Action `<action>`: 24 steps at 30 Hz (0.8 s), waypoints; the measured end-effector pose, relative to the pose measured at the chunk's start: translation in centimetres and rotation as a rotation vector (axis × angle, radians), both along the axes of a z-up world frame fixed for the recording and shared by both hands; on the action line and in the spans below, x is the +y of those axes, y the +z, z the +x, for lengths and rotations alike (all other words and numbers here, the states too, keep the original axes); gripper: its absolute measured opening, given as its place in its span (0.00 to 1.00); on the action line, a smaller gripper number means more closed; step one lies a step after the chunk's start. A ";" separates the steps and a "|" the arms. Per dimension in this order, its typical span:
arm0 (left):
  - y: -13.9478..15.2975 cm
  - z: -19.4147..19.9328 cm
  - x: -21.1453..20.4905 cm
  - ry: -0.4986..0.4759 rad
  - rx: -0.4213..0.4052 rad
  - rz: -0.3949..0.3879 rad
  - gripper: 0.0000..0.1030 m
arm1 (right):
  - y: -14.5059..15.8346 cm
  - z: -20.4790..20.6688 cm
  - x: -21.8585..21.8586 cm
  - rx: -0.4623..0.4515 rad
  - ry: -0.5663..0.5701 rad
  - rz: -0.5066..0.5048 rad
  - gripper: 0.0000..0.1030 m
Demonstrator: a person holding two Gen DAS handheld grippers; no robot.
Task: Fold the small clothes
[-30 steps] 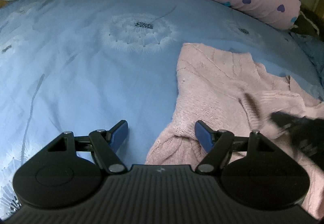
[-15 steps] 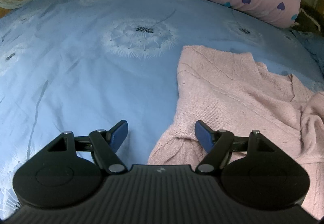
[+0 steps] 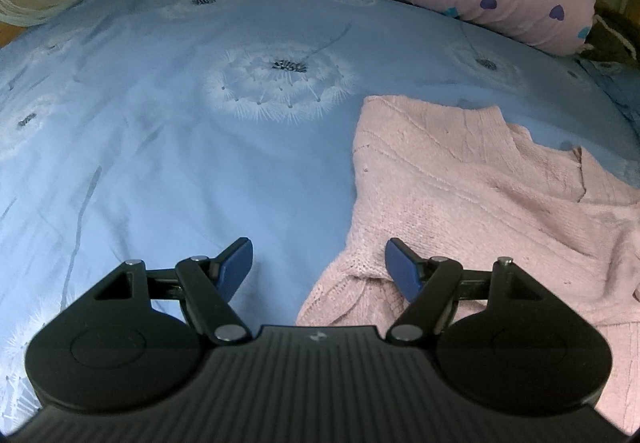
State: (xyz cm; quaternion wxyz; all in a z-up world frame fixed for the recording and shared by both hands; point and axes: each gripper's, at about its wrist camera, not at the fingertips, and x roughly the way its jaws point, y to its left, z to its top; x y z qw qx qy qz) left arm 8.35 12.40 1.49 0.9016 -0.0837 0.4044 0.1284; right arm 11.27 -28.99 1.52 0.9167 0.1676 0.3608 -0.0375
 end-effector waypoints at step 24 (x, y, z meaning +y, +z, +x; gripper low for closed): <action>0.5 -0.1 0.2 0.023 -0.024 0.015 0.75 | 2.0 -0.1 1.4 0.003 0.088 -0.221 0.10</action>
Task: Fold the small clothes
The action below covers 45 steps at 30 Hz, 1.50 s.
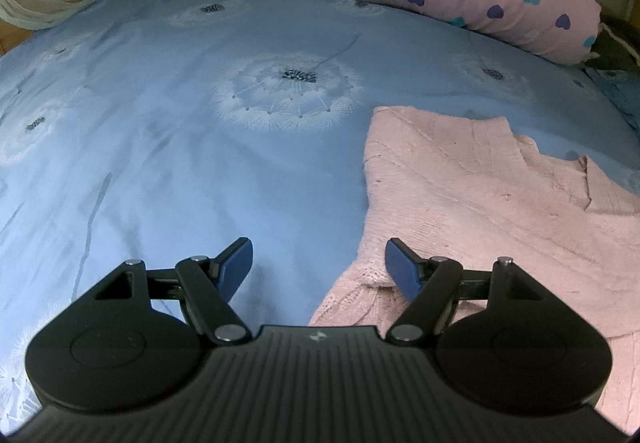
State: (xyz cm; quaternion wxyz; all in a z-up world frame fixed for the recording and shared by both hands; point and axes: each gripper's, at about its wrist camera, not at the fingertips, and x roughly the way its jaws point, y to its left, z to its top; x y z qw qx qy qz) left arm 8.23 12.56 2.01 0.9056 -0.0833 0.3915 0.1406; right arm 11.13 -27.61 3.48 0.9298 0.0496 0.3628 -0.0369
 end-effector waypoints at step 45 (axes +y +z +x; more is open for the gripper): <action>-2.0 3.9 -3.7 -0.161 0.010 -0.040 0.80 | -2.7 8.0 10.3 -0.053 0.470 -0.178 0.08</action>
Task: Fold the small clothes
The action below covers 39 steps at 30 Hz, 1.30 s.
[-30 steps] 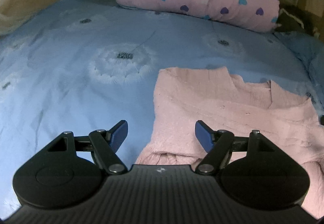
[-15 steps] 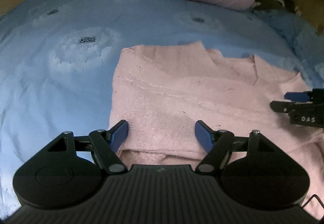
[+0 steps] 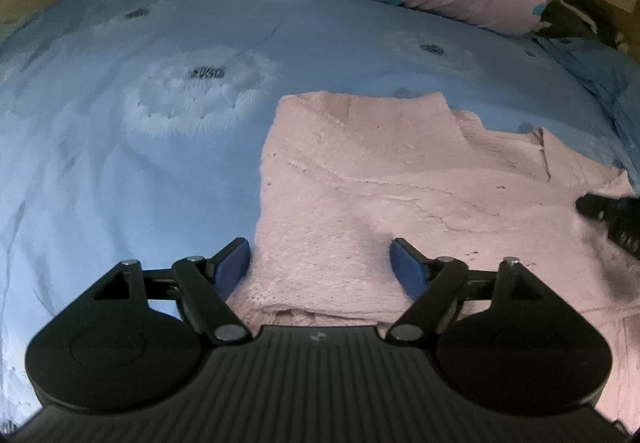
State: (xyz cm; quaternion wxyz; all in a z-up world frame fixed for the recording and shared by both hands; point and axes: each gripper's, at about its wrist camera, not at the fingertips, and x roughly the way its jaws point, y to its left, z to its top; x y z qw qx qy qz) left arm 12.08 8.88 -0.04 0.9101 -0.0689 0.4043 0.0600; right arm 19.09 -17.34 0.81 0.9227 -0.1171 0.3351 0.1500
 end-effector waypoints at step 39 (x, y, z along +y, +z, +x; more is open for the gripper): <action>-1.1 5.5 0.3 -0.068 -0.052 0.297 0.80 | -2.5 -1.7 -7.6 -0.010 -0.234 0.100 0.77</action>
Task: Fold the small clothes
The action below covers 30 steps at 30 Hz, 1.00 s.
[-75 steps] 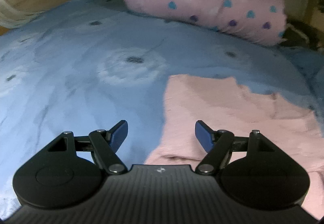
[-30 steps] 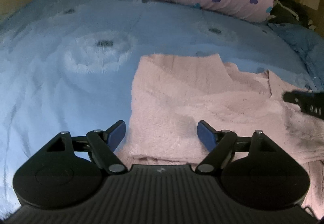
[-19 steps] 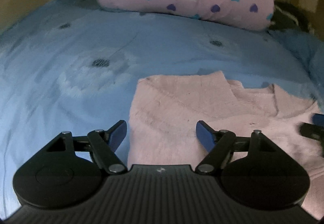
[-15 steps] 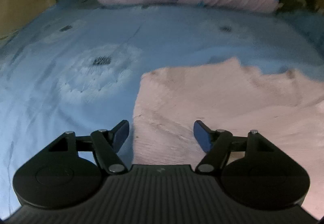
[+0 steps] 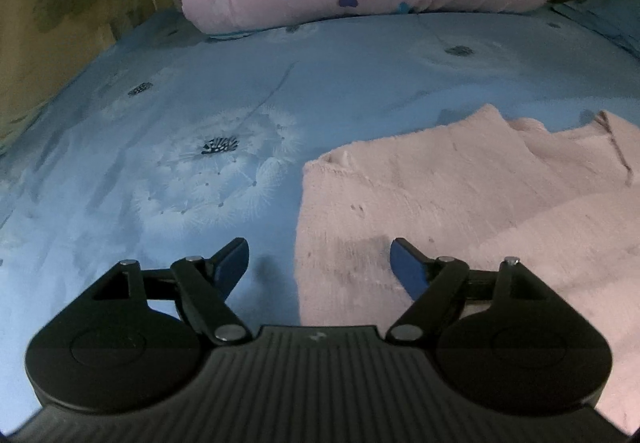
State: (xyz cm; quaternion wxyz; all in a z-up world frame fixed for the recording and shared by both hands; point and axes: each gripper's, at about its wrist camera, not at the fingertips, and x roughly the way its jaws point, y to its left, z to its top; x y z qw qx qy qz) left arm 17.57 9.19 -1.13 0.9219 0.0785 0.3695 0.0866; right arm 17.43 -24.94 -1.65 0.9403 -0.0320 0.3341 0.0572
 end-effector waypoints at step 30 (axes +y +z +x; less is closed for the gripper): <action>8.9 -29.2 -3.6 -0.207 0.028 -0.025 0.80 | 10.0 -26.0 5.6 -0.092 0.210 0.033 0.78</action>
